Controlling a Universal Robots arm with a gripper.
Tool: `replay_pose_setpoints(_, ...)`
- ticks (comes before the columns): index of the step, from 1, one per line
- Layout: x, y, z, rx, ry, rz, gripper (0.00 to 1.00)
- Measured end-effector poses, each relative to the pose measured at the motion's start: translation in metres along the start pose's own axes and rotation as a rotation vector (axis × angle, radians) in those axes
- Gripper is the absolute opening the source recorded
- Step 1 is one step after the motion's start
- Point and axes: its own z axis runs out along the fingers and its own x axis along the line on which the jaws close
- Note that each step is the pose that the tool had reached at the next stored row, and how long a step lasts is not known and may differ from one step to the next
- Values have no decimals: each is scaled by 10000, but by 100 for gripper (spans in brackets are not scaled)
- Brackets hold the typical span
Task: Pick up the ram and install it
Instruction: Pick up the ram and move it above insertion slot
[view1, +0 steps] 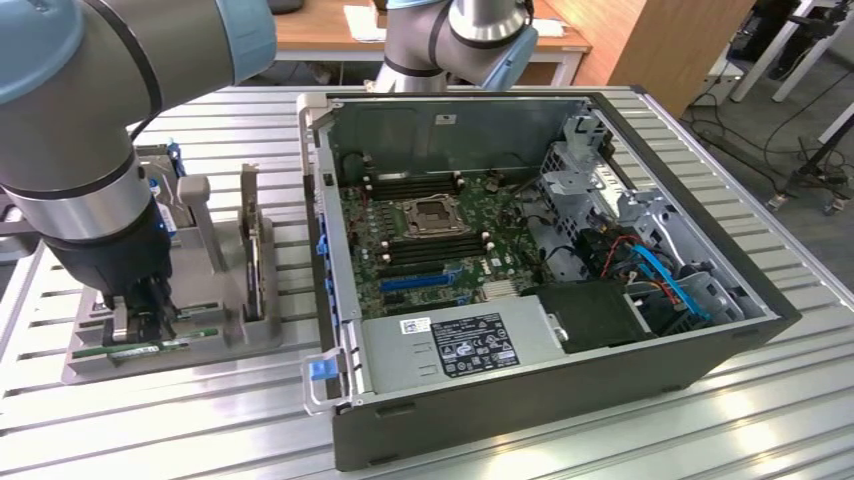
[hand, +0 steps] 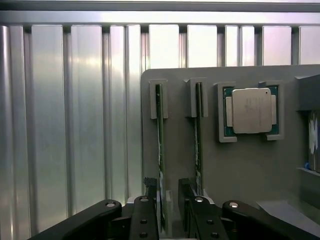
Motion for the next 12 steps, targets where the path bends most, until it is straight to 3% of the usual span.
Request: replay_pose_setpoints(12,1,-2,70,0,13,0,31)
